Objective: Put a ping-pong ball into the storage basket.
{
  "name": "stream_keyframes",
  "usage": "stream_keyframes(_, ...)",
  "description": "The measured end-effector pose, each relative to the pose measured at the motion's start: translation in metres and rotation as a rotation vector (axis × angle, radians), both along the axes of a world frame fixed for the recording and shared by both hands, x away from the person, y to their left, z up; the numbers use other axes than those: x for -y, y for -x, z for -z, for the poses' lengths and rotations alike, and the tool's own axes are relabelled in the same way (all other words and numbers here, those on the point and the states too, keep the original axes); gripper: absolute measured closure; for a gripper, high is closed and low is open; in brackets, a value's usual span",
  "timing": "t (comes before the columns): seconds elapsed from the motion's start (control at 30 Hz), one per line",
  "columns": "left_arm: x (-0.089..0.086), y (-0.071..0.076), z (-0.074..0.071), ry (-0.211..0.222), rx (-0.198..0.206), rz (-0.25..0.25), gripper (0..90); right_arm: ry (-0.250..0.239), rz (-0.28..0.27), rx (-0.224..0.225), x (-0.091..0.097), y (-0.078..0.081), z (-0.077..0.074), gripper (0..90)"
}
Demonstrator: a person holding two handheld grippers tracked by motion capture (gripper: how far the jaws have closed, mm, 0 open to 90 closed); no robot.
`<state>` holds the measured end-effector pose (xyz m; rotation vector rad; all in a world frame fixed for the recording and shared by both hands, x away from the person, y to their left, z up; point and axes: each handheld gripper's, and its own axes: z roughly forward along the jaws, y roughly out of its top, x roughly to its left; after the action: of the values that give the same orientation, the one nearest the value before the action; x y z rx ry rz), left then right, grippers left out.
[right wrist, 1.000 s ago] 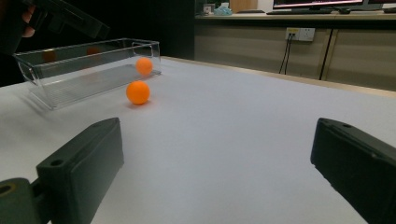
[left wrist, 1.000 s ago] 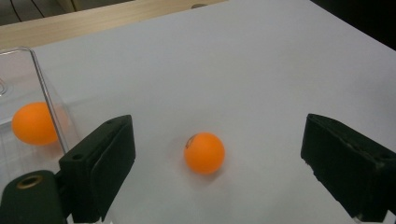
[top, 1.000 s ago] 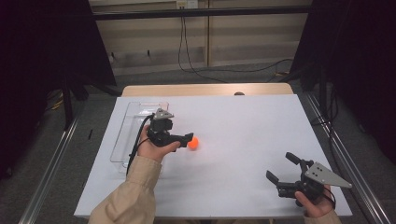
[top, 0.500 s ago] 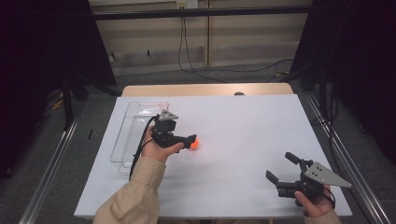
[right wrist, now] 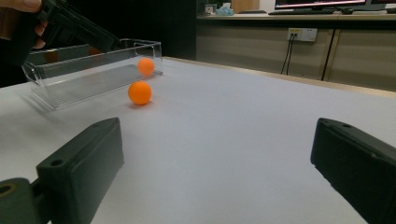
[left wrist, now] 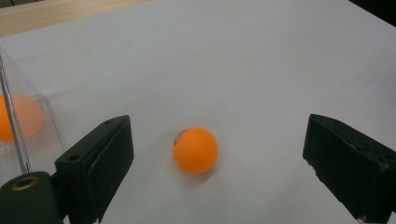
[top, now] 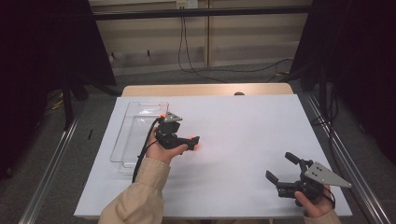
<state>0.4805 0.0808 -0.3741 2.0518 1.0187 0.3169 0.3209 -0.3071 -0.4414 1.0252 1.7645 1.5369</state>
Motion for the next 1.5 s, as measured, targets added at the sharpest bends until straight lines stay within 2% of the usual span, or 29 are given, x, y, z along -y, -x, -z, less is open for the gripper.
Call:
stream_keyframes(0.47,0.007,0.001,0.011,-0.013,-0.004,-0.017,7.1,-0.008,0.000,0.002,0.000,0.000,0.000,2.1)
stream_keyframes(0.5,0.008,0.002,0.012,-0.001,-0.003,-0.021,7.1,-0.008,0.001,0.002,0.000,0.000,0.000,2.1)
stream_keyframes(0.6,0.009,0.001,0.013,-0.019,-0.006,-0.022,7.0,-0.008,0.000,0.001,0.000,0.000,0.000,2.1)
stream_keyframes(0.73,0.011,0.001,0.015,-0.013,-0.008,-0.031,7.0,0.002,-0.007,0.003,0.001,0.000,0.000,2.1)
stream_keyframes(0.8,0.012,0.001,0.015,-0.029,-0.005,-0.033,7.0,0.000,-0.004,0.002,0.001,0.000,0.000,2.1)
stream_keyframes(0.83,0.013,0.001,0.016,-0.019,-0.004,-0.032,7.0,0.001,-0.007,0.004,0.001,0.000,0.000,2.1)
stream_keyframes(1.03,0.015,0.000,0.018,-0.037,-0.011,-0.040,6.5,-0.001,-0.006,0.004,0.001,0.000,0.000,2.1)
stream_keyframes(1.1,0.016,0.000,0.019,-0.029,-0.007,-0.052,6.5,0.001,-0.008,0.003,0.001,0.000,-0.001,2.1)
stream_keyframes(1.17,0.016,-0.001,0.020,-0.042,-0.012,-0.051,6.4,0.002,-0.008,0.003,0.001,0.000,-0.001,2.1)
stream_keyframes(1.47,0.016,-0.001,0.025,-0.027,-0.014,-0.075,6.5,0.001,-0.008,0.003,0.001,0.000,-0.001,2.1)
stream_keyframes(1.5,0.014,-0.002,0.026,-0.042,-0.016,-0.061,6.5,0.002,-0.008,0.003,0.001,0.000,-0.001,2.1)
